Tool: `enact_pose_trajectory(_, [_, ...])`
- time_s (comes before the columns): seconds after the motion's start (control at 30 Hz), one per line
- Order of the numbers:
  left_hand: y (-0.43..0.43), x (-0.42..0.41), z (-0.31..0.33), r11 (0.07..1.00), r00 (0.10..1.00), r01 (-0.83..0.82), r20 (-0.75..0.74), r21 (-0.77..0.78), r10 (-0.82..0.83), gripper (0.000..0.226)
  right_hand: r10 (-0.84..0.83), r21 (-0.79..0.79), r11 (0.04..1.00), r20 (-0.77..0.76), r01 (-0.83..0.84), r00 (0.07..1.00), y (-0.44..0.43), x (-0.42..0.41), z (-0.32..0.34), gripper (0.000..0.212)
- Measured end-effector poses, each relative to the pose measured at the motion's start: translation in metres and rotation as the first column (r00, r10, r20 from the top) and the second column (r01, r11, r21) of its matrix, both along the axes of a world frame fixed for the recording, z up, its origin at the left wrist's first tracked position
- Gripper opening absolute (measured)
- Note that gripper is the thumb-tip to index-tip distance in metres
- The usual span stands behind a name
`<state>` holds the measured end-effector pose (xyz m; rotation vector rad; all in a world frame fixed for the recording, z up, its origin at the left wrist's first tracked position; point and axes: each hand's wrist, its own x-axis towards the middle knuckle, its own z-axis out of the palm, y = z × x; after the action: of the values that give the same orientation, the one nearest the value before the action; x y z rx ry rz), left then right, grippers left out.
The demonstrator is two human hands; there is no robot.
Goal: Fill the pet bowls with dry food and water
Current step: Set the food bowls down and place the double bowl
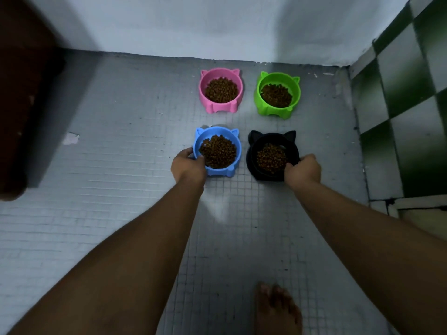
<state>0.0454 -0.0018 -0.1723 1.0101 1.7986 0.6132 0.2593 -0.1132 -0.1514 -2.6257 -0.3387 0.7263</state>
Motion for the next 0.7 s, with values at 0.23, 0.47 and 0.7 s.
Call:
enact_pose_trajectory(0.23, [0.006, 0.005, -0.002, 0.995, 0.999, -0.041, 0.031, -0.089, 0.044, 0.041, -0.008, 0.005, 1.0, 0.024, 0.008, 1.0, -0.001, -0.001, -0.003, 0.031])
enact_pose_trajectory(0.47, [0.001, -0.004, 0.024, 0.994, 0.985, 0.097, -0.139, -0.046, -0.102, 0.046, 0.016, 0.015, 1.0, 0.031, -0.017, 0.999, -0.01, 0.002, 0.023, 0.044])
enact_pose_trajectory(0.7, [-0.025, -0.016, 0.158, 0.89, 0.865, 0.455, -0.257, 0.039, -0.431, 0.045, 0.153, 0.049, 0.987, 0.014, -0.154, 0.988, -0.018, -0.012, 0.17, 0.047])
